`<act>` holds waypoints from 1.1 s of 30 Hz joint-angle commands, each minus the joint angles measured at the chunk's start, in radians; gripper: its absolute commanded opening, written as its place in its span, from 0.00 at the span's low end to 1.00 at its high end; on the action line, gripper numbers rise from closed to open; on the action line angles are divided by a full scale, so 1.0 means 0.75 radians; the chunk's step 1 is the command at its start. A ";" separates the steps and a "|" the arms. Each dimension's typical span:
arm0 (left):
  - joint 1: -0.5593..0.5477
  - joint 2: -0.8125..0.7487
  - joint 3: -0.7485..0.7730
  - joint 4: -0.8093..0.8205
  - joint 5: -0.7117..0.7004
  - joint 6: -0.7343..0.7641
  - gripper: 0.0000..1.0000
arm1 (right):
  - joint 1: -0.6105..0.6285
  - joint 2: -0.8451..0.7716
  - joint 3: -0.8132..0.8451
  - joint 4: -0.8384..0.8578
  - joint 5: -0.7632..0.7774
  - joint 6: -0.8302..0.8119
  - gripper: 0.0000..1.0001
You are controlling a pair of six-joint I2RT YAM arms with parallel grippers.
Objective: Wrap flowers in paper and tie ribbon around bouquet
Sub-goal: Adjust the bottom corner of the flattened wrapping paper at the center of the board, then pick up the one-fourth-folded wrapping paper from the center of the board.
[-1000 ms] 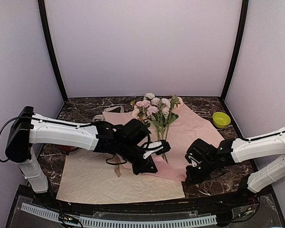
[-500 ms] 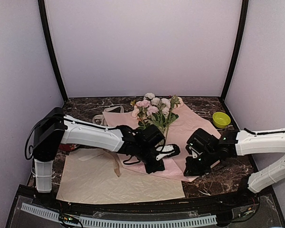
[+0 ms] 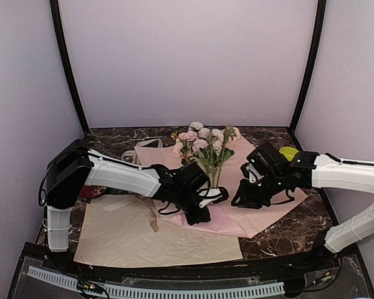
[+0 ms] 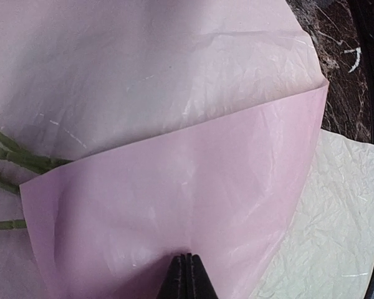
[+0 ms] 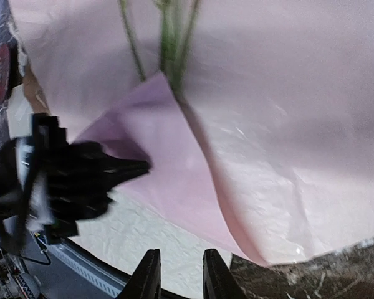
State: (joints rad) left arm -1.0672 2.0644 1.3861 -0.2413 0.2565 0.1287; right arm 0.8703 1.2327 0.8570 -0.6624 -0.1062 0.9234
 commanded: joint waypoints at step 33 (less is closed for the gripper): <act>0.573 -0.901 -0.928 0.754 -0.318 -0.627 0.92 | 0.141 0.651 0.182 0.438 -0.137 -0.263 0.00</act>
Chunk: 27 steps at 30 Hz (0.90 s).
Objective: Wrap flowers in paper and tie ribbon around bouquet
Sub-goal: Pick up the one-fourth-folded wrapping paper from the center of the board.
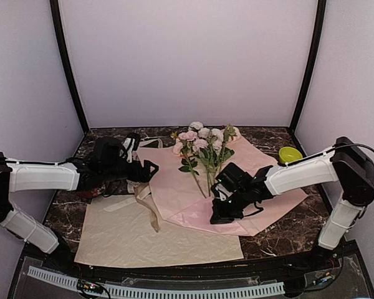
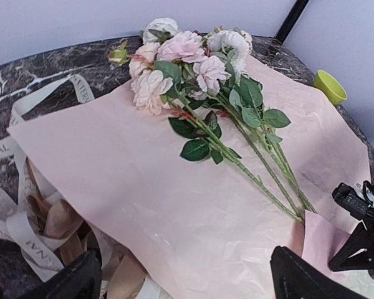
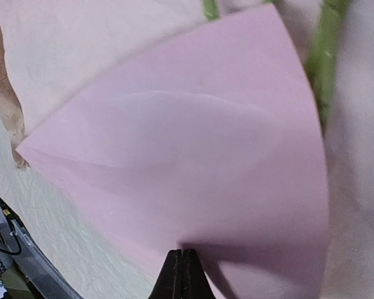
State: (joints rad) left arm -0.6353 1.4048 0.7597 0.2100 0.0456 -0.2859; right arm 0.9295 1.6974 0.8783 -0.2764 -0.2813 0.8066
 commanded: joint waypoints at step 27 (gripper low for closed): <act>0.060 0.380 0.141 -0.244 -0.029 -0.229 0.34 | 0.088 0.254 0.251 0.003 0.051 -0.080 0.00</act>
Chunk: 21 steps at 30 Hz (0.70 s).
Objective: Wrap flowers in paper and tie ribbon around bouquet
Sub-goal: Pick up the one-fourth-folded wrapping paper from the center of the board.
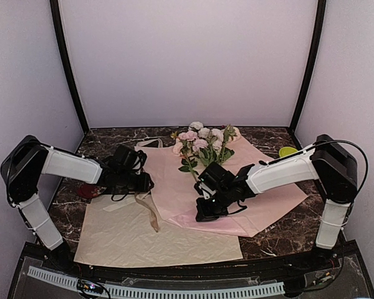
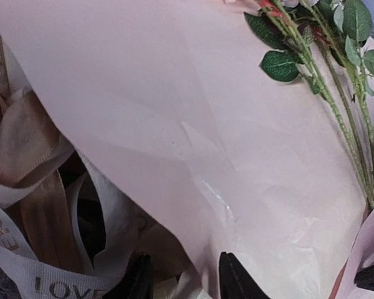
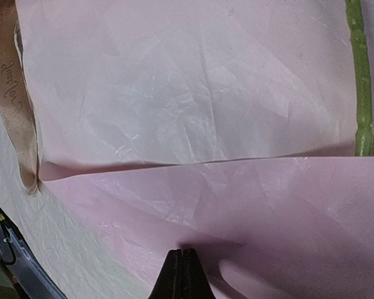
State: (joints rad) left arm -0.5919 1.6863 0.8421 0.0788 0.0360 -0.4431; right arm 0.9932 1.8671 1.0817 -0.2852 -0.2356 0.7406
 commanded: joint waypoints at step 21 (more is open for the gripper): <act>0.006 0.078 0.140 0.035 0.013 0.179 0.21 | 0.005 0.020 -0.041 0.016 -0.020 -0.002 0.00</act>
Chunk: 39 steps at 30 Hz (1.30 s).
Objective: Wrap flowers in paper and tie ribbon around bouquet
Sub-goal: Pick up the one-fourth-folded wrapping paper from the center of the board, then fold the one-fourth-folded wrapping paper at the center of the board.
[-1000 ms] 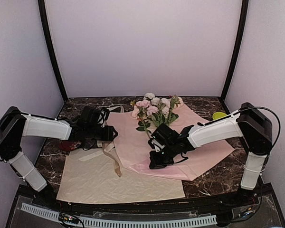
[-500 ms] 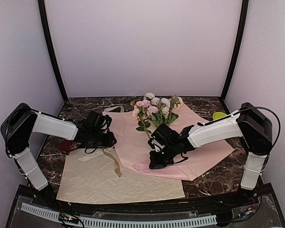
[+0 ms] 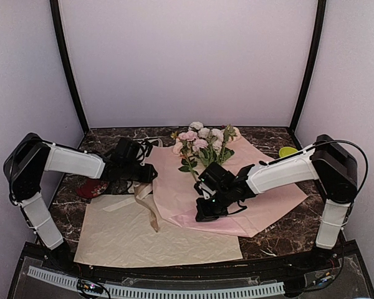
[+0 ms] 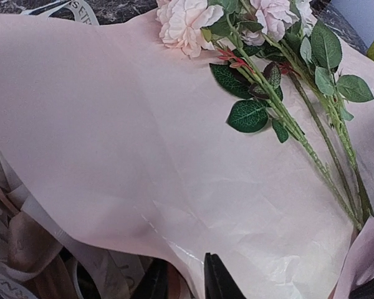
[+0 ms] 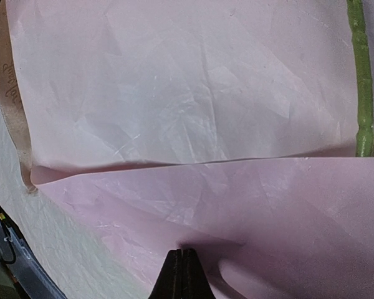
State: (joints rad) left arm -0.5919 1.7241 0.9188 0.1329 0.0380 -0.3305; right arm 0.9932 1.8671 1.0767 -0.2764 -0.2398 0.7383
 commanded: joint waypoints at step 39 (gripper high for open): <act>-0.178 -0.100 0.223 -0.227 0.079 -0.096 0.00 | 0.008 -0.004 -0.070 0.147 -0.103 -0.085 0.00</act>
State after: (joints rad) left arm -0.7418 1.7298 1.1687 -0.0162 0.1329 -0.3805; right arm 0.9859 1.8565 0.9890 -0.0948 -0.3077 0.7403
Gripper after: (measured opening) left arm 0.005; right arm 0.004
